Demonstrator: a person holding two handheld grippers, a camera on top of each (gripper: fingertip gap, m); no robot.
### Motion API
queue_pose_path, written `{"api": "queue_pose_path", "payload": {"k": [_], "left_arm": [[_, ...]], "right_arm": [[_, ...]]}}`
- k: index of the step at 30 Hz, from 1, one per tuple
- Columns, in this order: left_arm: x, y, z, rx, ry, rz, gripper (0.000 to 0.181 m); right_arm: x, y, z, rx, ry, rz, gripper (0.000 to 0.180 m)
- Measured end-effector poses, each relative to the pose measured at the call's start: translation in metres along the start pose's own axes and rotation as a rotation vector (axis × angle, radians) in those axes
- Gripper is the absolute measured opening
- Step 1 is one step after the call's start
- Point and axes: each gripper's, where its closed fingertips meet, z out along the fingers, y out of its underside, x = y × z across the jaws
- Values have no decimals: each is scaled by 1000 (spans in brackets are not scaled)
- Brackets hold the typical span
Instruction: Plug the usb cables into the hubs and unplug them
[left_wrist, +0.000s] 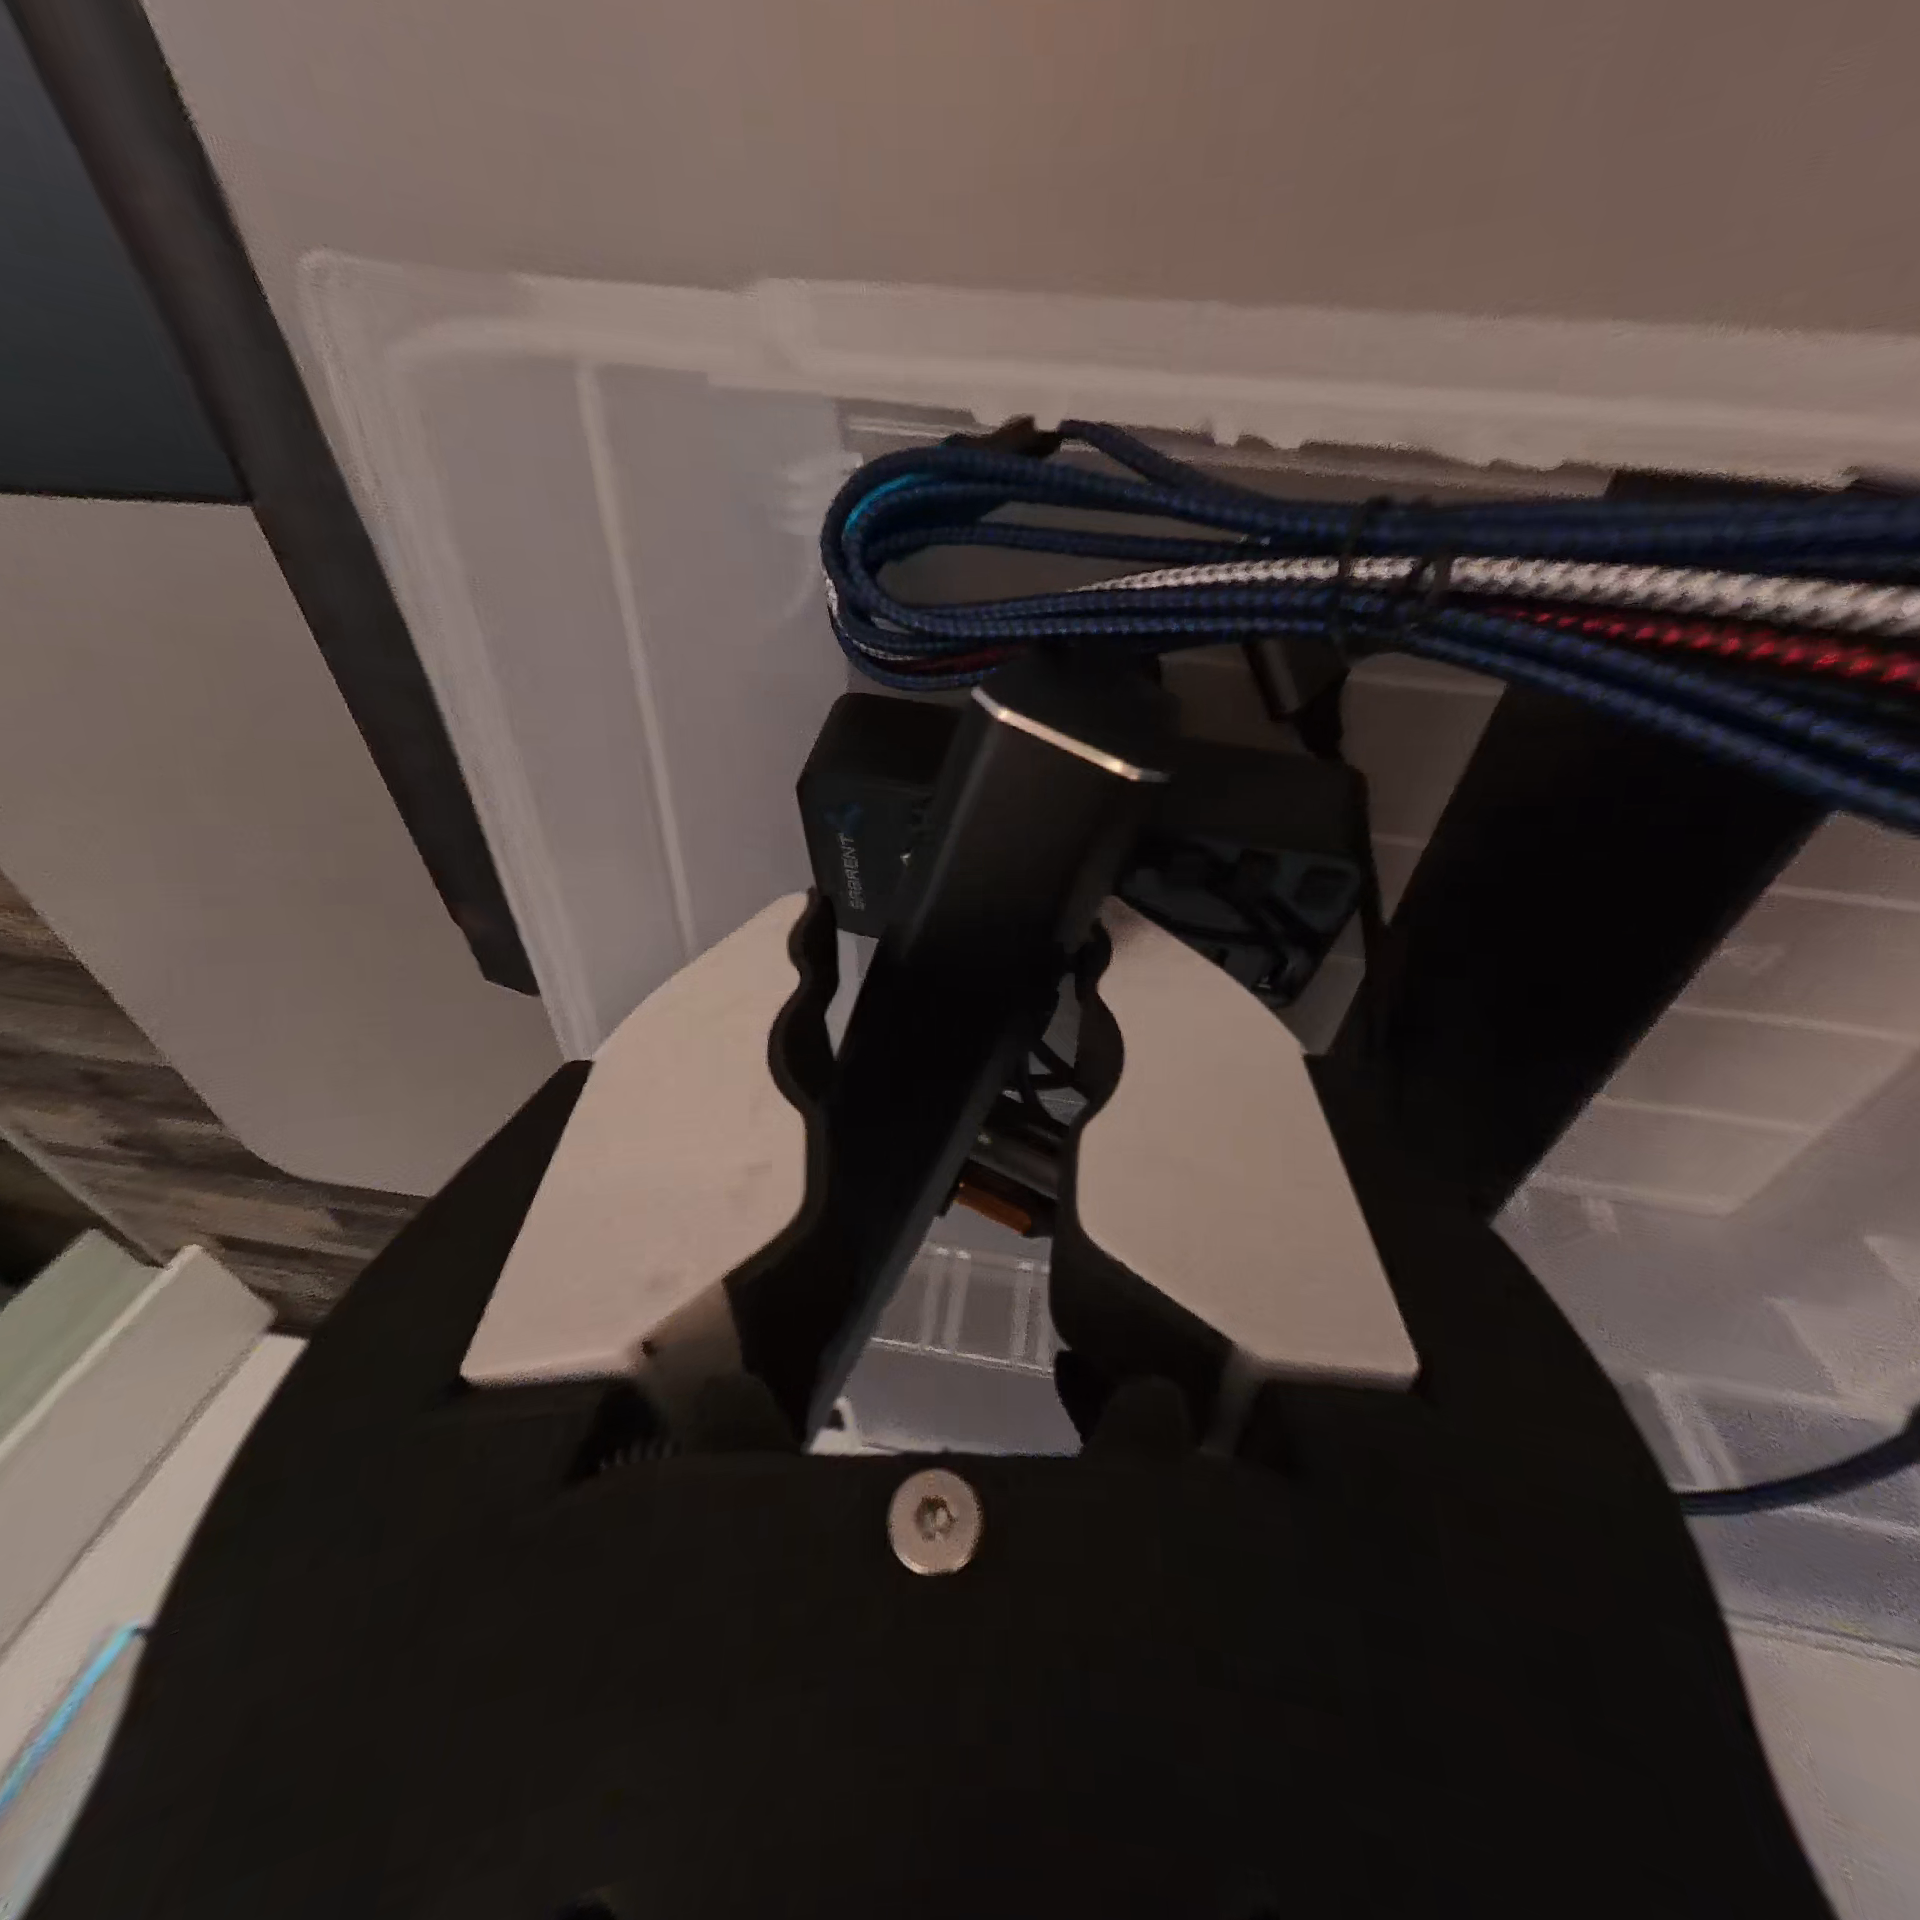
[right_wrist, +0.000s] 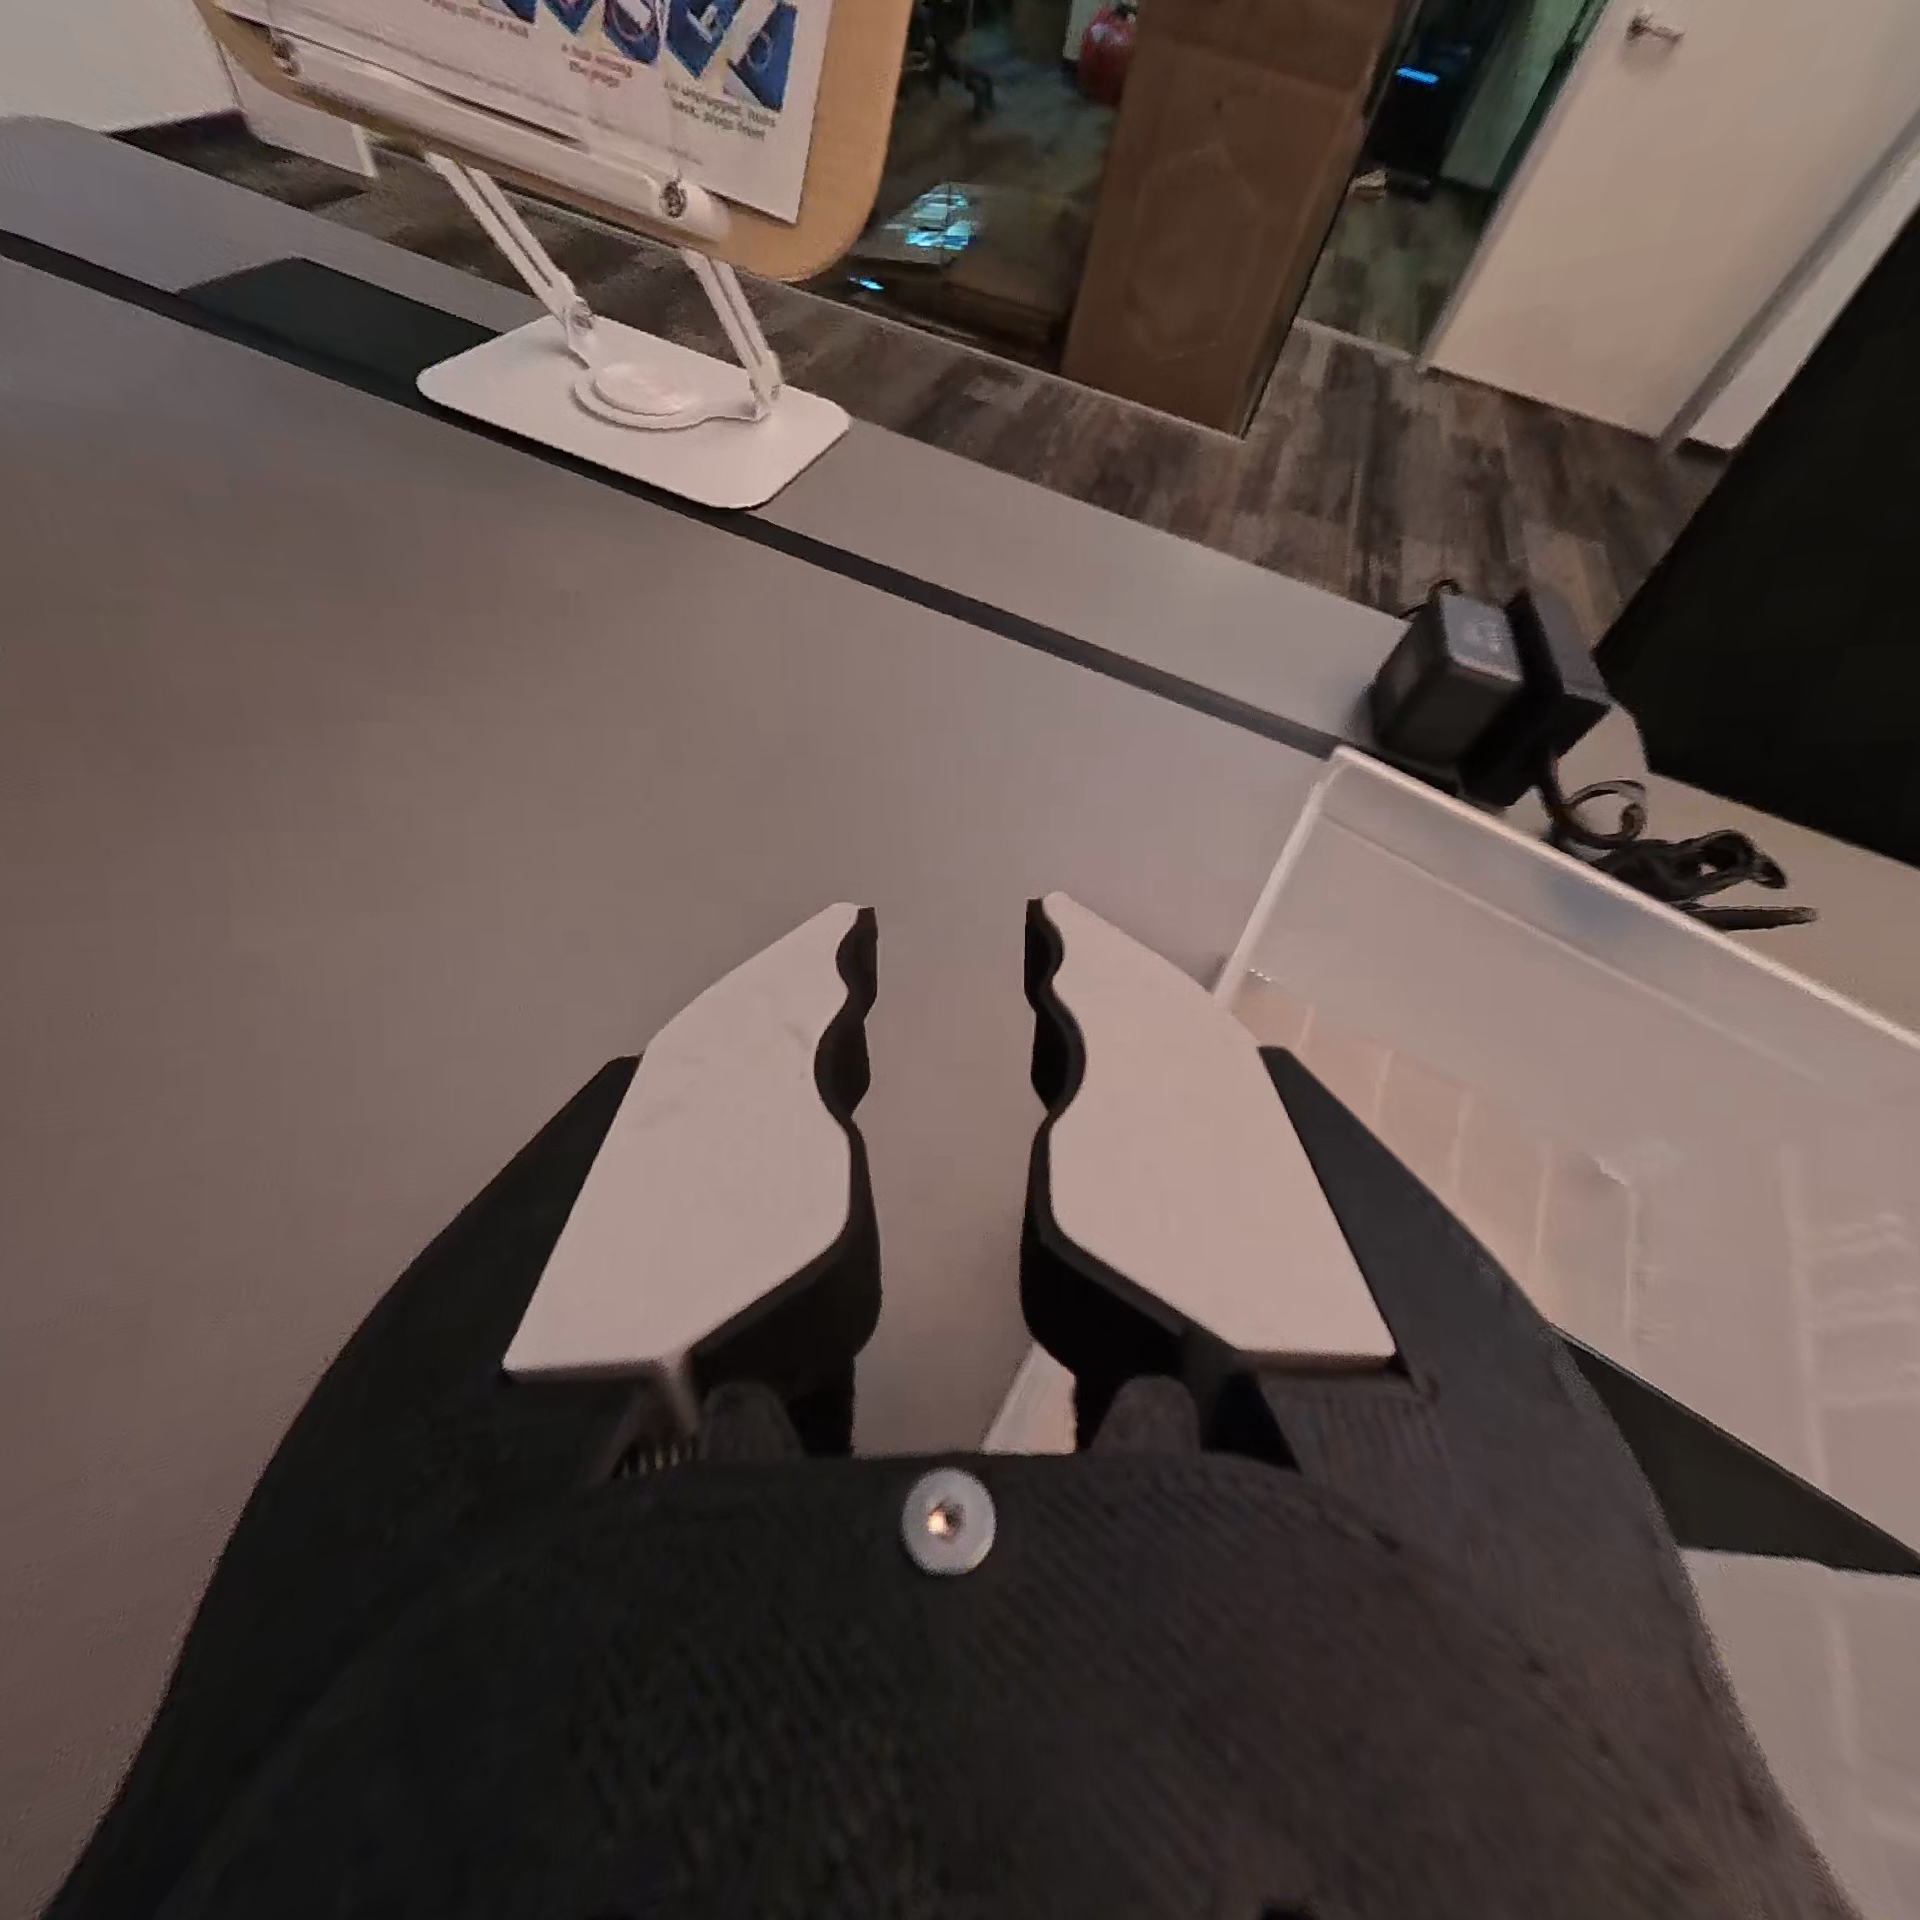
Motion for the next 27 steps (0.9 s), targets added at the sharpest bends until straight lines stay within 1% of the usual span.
{"api": "queue_pose_path", "payload": {"k": [4,5,7,10,12,15,18,20,22,24,25,27], "left_arm": [[-1,6,10,-80,-4,49,48],[-1,6,11,-97,-9,75,46],[-1,4,10,-107,-27,105,35],[-3,4,0,-68,-58,35,33],[-7,6,-18,17,-120,-49,32],[-15,14,-63,255,-253,-277,31],[-21,35,-118,523,-379,-552,31],[-21,48,-156,661,-457,-688,31],[-18,57,-194,739,-542,-763,31],[-12,59,-234,771,-615,-804,31],[-7,56,-255,786,-641,-810,31],[4,44,-299,832,-687,-803,30]], "right_arm": [[9,-9,-9,16,42,4,27],[11,-11,-9,31,33,24,27],[9,-13,-8,55,-3,66,26],[6,-8,-6,55,-17,59,25],[2,-6,-7,59,-30,43,25],[-4,-7,-10,88,-64,35,25],[-7,-7,-14,108,-91,30,24],[-8,-7,-15,108,-96,4,24],[-7,-9,-20,121,-72,-35,24],[-5,-14,-30,144,-57,-49,24],[1,-14,-36,148,-25,-52,24],[28,-7,-51,125,92,-56,24]]}}
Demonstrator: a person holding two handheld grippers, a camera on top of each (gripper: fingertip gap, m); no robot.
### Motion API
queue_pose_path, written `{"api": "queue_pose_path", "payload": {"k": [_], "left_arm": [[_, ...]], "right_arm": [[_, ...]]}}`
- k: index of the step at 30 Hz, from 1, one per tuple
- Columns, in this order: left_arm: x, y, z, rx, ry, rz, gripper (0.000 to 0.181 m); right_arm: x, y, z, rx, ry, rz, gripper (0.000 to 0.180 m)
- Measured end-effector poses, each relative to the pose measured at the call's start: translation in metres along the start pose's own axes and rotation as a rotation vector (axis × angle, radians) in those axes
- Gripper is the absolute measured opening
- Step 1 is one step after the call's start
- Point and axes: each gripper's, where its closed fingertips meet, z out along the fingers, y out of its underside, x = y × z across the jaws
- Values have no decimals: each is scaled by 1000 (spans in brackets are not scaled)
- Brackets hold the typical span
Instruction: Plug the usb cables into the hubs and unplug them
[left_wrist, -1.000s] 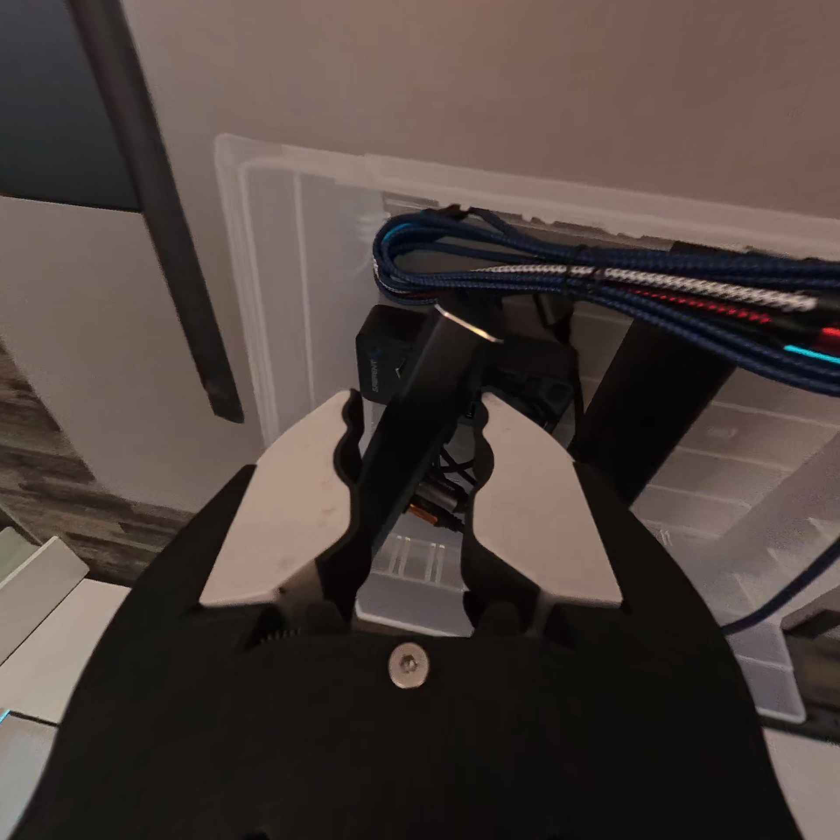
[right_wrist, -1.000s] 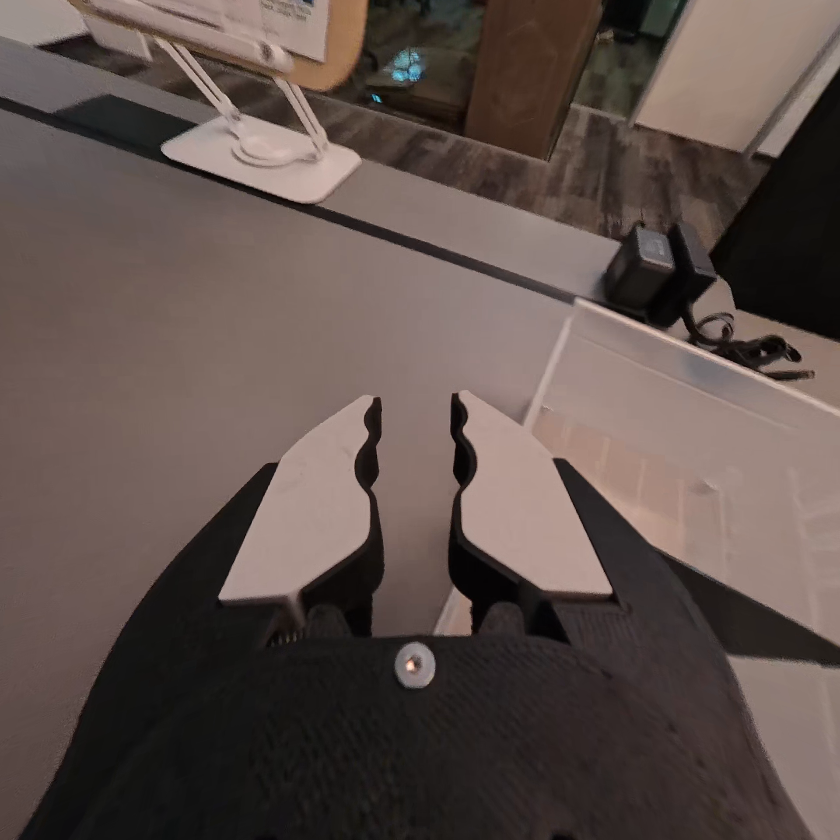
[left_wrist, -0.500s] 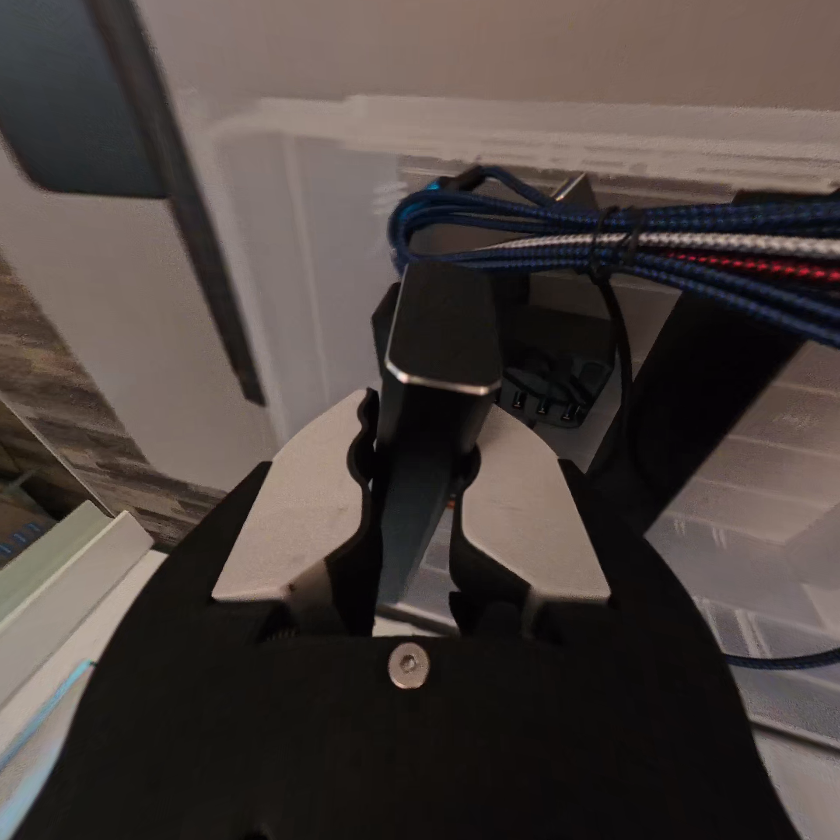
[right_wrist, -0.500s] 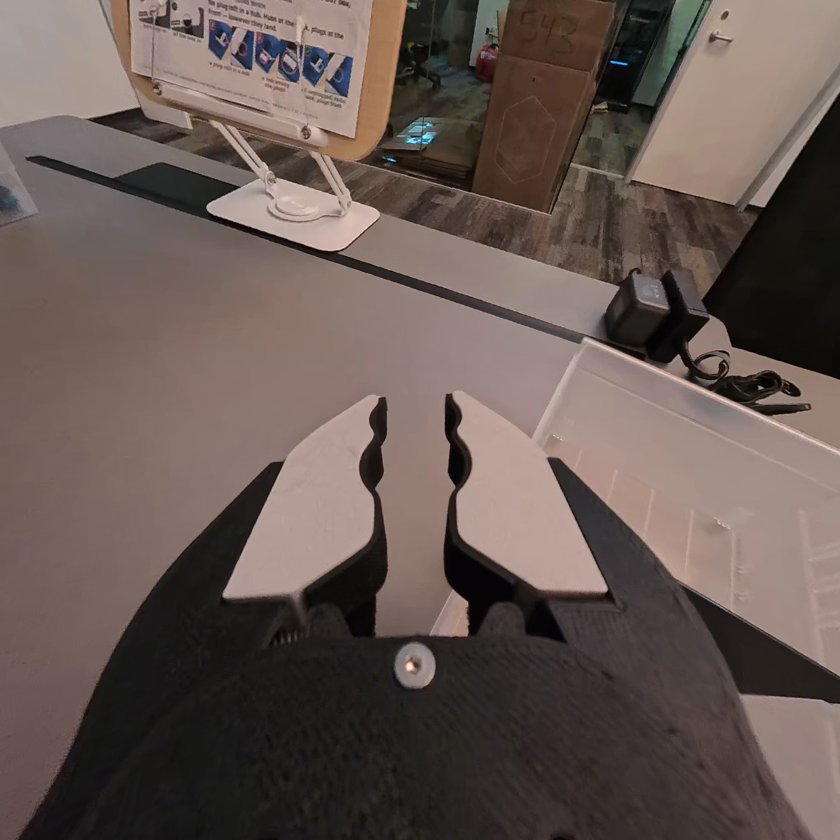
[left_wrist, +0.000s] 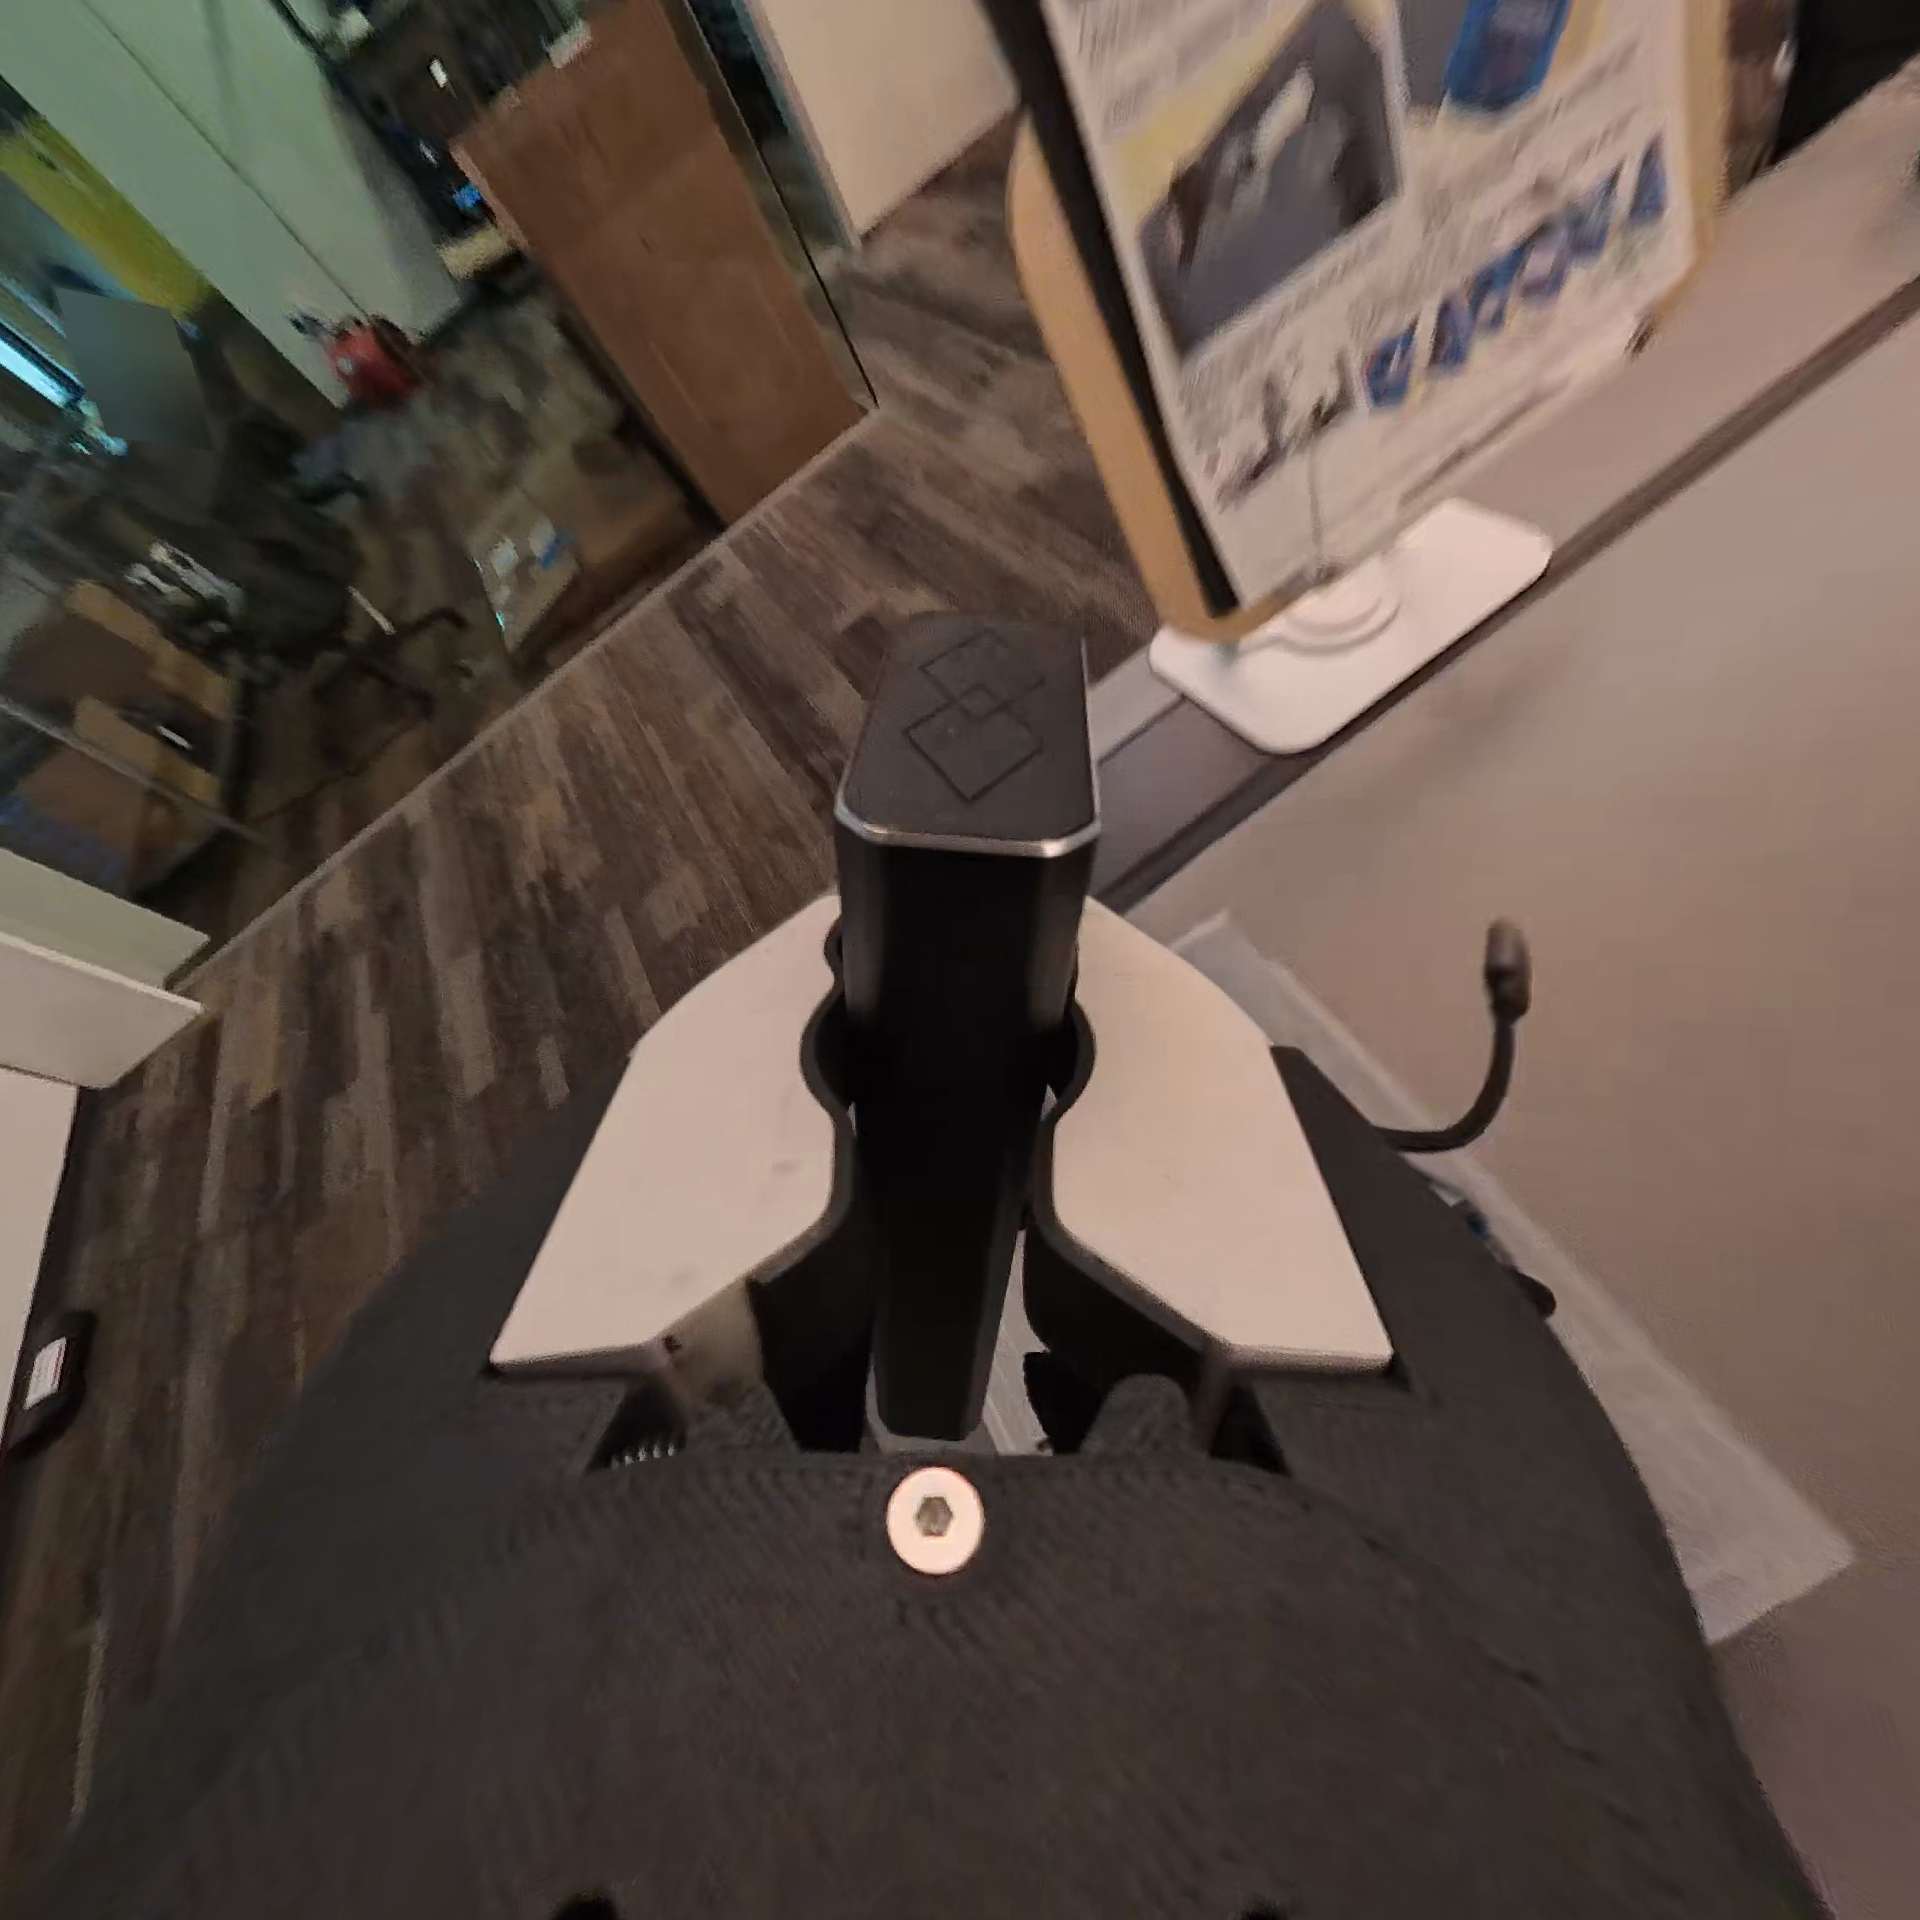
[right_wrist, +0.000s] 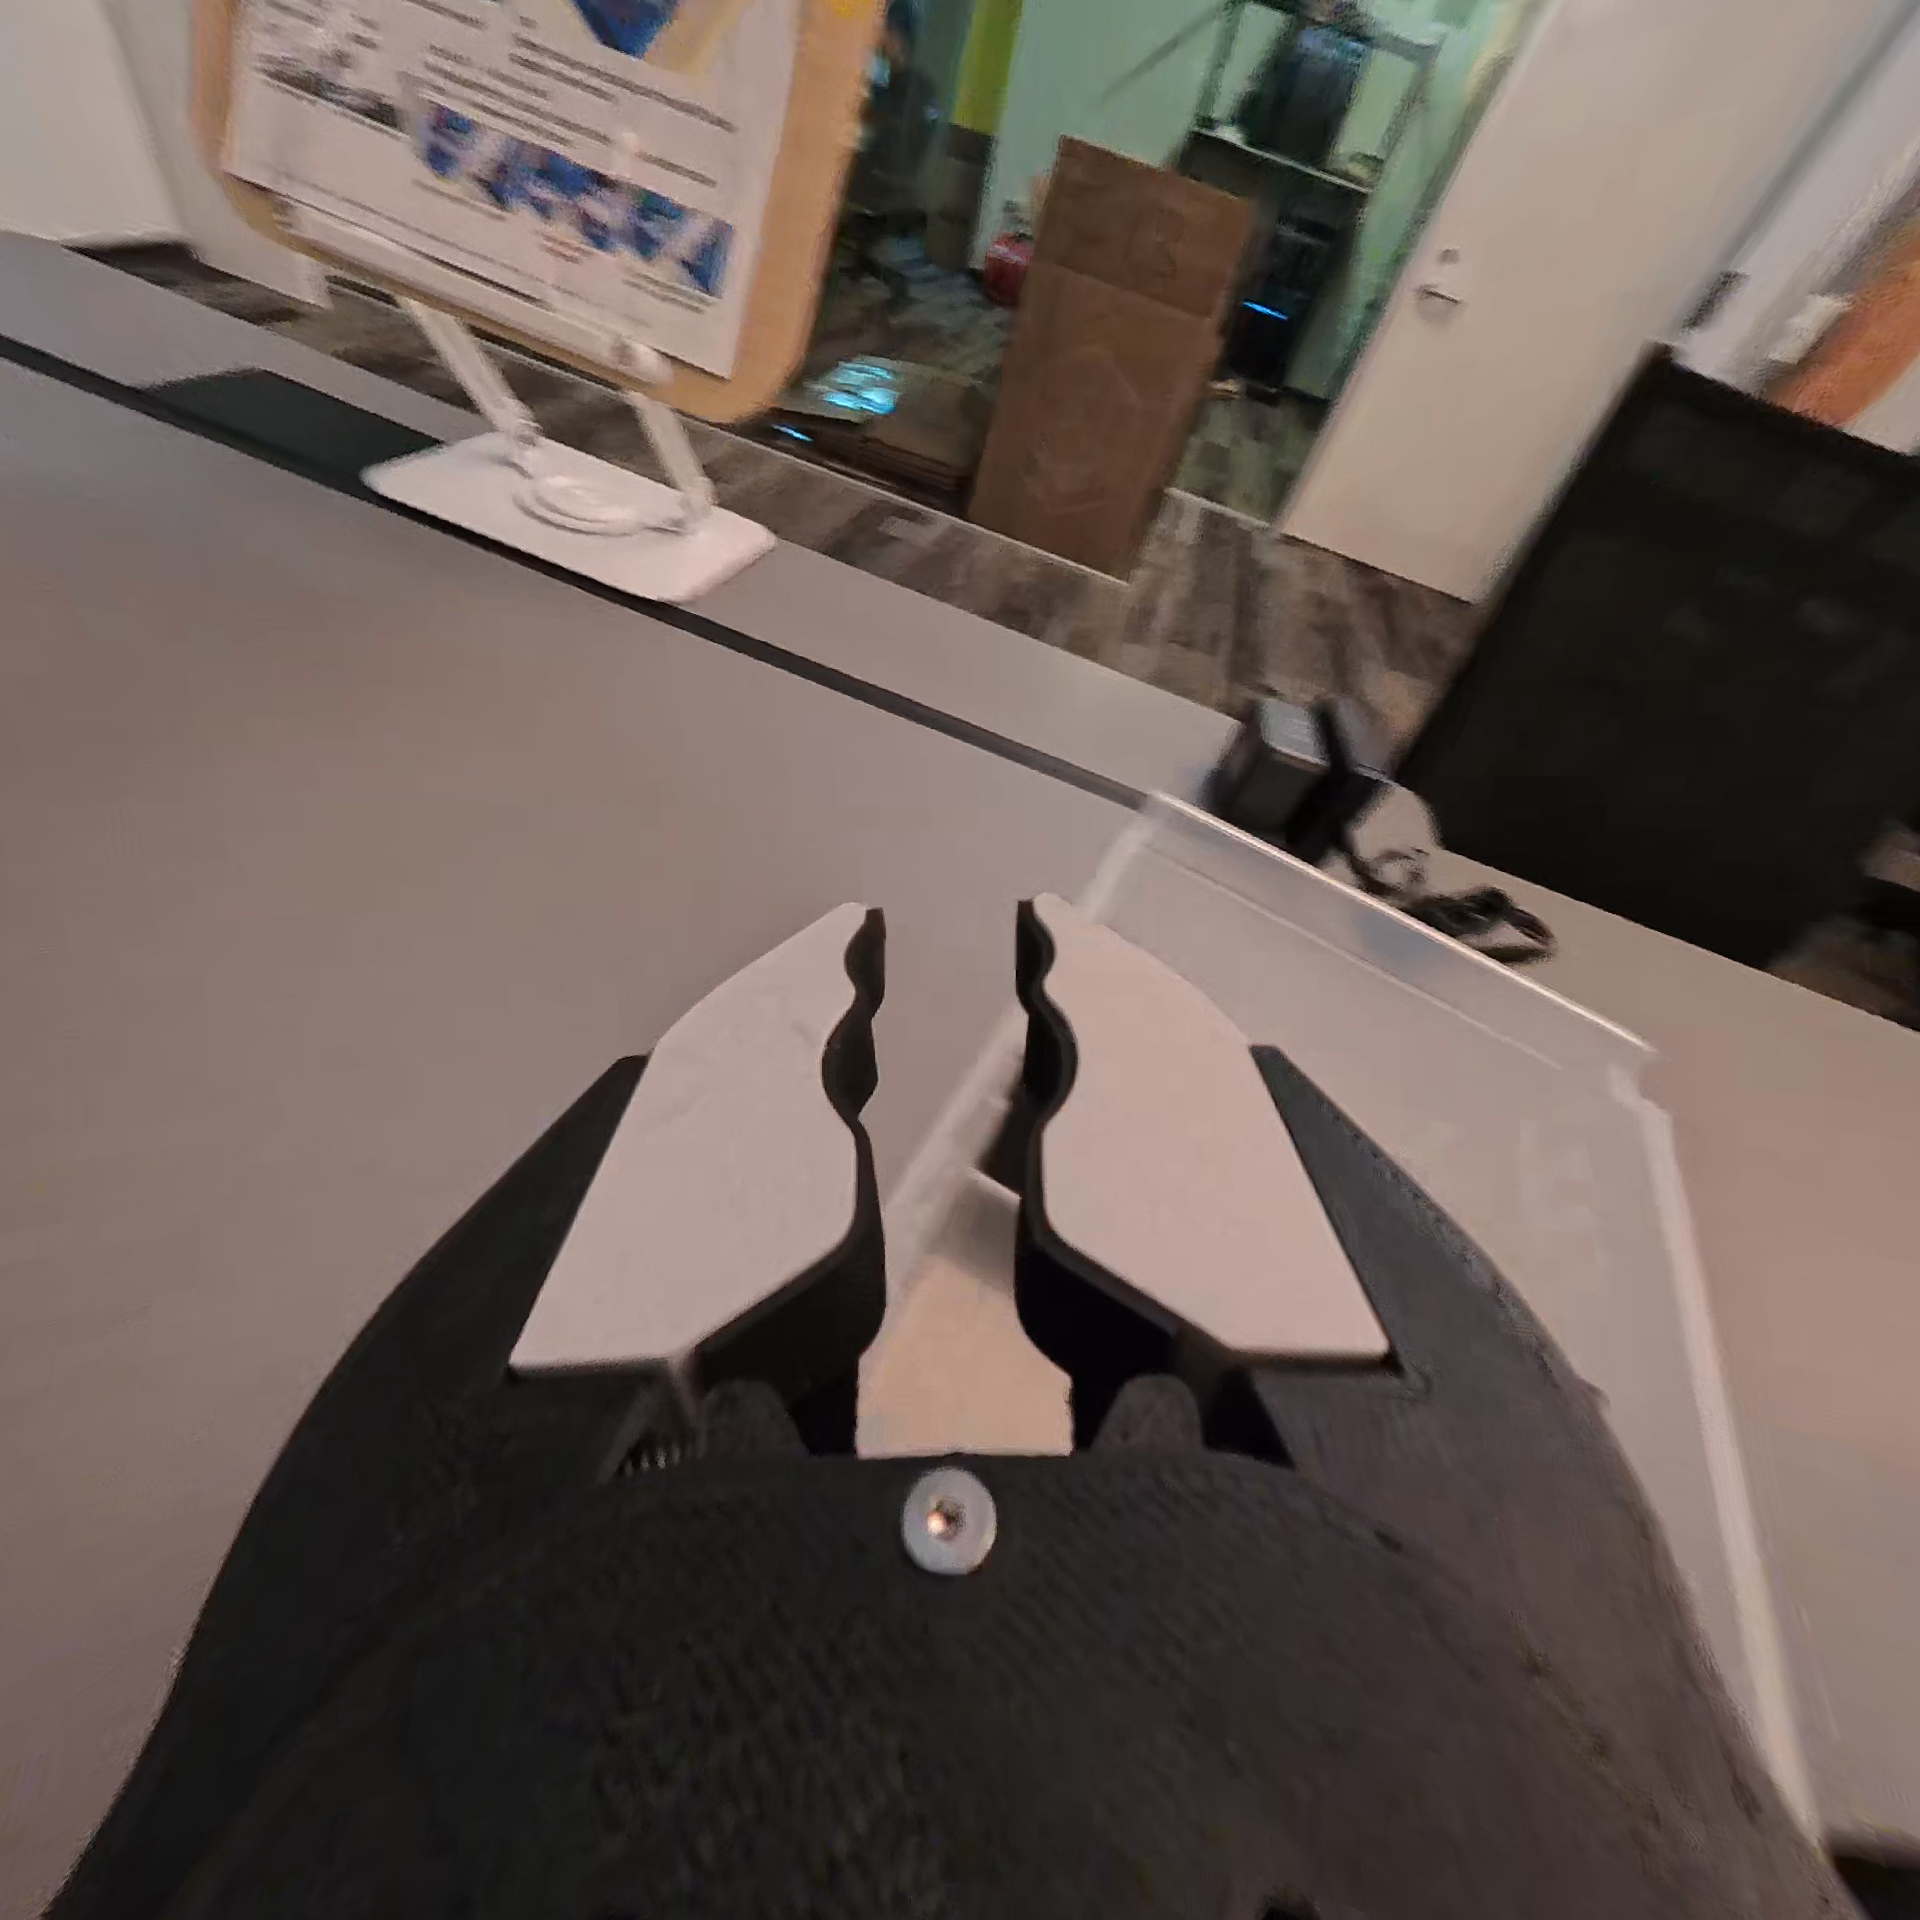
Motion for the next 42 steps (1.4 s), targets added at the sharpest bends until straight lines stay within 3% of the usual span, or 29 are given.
{"api": "queue_pose_path", "payload": {"k": [5,8,12,14,16,18,24,26,28,31,33,35,39,42], "left_arm": [[32,-100,-46,114,-18,62,30],[59,-152,-59,154,-5,110,30],[105,-206,-61,184,47,164,30],[133,-223,-56,208,96,174,30],[162,-231,-47,233,158,166,30],[193,-229,-33,263,238,144,30],[275,-182,23,288,463,2,30],[296,-159,43,281,503,-55,30],[313,-136,63,273,537,-113,30],[337,-103,92,258,576,-183,30],[352,-85,109,266,592,-204,30],[366,-69,127,276,609,-212,30],[394,-38,163,281,618,-209,30],[411,-21,184,302,626,-229,30]], "right_arm": [[113,56,-36,-177,345,102,21],[150,112,-43,-393,379,224,35],[175,159,-61,-581,451,254,39],[175,182,-66,-693,405,308,41],[160,188,-57,-703,236,407,12],[163,189,-55,-721,197,454,9],[180,191,-49,-776,156,374,14],[189,190,-54,-783,234,277,30],[197,171,-62,-721,373,150,38],[190,109,-79,-516,610,-54,39],[154,64,-70,-360,588,-113,38],[96,20,-42,-195,398,-136,38],[-43,-64,12,120,-206,4,38],[-132,-100,52,211,-501,68,48]]}}
